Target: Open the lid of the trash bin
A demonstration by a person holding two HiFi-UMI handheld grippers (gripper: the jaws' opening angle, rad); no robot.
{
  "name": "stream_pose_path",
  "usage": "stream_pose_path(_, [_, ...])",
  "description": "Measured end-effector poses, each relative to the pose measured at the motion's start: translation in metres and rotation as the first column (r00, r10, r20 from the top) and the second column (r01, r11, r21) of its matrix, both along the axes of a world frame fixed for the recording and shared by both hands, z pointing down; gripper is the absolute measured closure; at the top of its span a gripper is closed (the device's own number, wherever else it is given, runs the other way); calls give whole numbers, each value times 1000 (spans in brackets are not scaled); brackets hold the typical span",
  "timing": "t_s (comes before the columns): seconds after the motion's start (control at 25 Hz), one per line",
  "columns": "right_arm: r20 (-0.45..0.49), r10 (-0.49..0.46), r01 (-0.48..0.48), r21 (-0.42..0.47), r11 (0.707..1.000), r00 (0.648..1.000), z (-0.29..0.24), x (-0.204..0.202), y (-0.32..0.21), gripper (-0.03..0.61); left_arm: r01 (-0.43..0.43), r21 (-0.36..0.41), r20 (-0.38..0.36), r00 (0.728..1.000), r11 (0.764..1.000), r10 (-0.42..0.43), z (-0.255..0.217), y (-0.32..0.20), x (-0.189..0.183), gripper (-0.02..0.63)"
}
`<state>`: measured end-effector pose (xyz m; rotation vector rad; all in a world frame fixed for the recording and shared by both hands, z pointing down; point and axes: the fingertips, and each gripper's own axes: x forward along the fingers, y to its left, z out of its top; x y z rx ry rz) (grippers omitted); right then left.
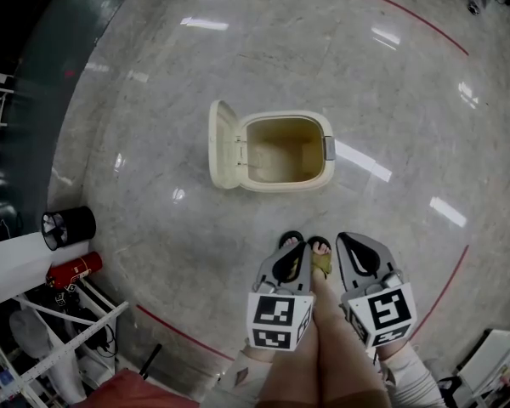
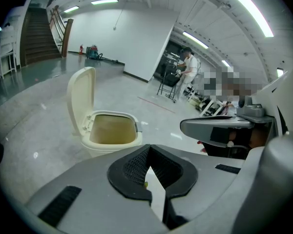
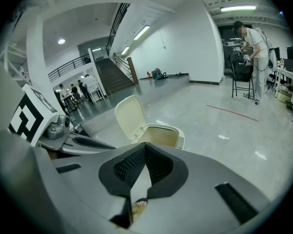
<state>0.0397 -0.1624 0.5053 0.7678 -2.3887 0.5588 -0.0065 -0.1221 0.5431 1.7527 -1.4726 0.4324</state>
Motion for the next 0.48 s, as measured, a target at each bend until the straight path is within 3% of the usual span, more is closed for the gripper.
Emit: stream_pose_path(0.48, [5,-68,68,29,997,998,-4,-3,9,580,15,0,4,1000,1000,-15,0,7,2,609])
